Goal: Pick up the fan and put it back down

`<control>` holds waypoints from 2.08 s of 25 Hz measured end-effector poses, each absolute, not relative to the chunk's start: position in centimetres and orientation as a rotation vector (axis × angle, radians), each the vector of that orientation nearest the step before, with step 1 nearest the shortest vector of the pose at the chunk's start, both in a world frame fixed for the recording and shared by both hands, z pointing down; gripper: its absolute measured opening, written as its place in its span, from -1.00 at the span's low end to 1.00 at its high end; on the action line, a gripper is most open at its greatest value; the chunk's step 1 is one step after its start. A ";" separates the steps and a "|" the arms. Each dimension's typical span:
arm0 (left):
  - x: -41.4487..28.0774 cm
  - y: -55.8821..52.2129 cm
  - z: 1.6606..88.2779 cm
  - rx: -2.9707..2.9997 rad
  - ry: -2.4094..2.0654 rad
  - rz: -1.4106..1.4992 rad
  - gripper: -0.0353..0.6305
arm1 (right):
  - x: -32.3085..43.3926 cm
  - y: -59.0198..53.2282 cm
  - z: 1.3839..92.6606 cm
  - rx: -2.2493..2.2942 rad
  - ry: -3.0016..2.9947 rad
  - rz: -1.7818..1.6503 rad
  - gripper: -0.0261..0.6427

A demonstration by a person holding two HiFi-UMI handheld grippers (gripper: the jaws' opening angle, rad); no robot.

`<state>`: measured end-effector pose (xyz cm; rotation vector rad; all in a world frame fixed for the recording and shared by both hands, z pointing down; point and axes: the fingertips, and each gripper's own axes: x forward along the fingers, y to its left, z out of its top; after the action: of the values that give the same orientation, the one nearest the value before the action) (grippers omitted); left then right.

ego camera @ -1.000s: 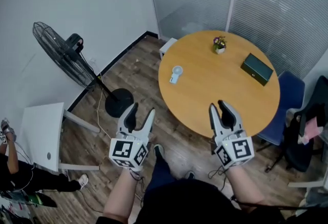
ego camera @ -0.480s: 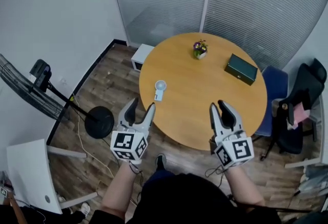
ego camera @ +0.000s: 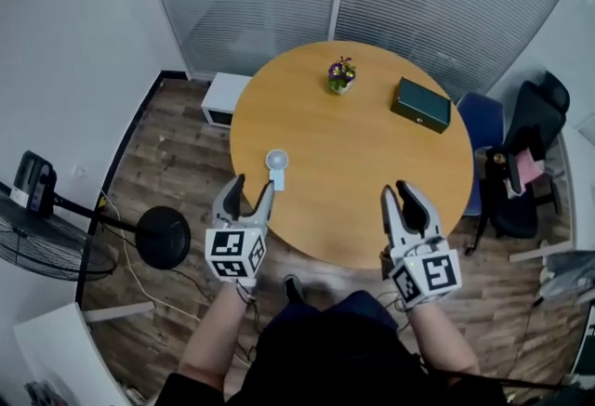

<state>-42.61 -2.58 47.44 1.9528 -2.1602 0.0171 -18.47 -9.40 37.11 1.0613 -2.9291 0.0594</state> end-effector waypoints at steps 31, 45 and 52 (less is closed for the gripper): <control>-43.9 -16.1 74.5 1.443 -1.803 0.365 -0.11 | -8.0 -21.3 43.4 1.316 -2.731 0.245 -0.67; -44.3 -17.5 78.3 1.273 -1.810 0.474 -0.09 | -2.9 -23.3 44.3 1.427 -2.665 0.272 -0.67; -44.6 -17.0 78.2 1.249 -1.846 0.531 -0.24 | -2.5 -23.4 44.0 1.421 -2.681 0.267 -0.67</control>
<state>-44.60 -17.01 78.25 1.2486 -1.8460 0.5307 -2.52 -23.39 44.01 1.4214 -2.6811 0.2665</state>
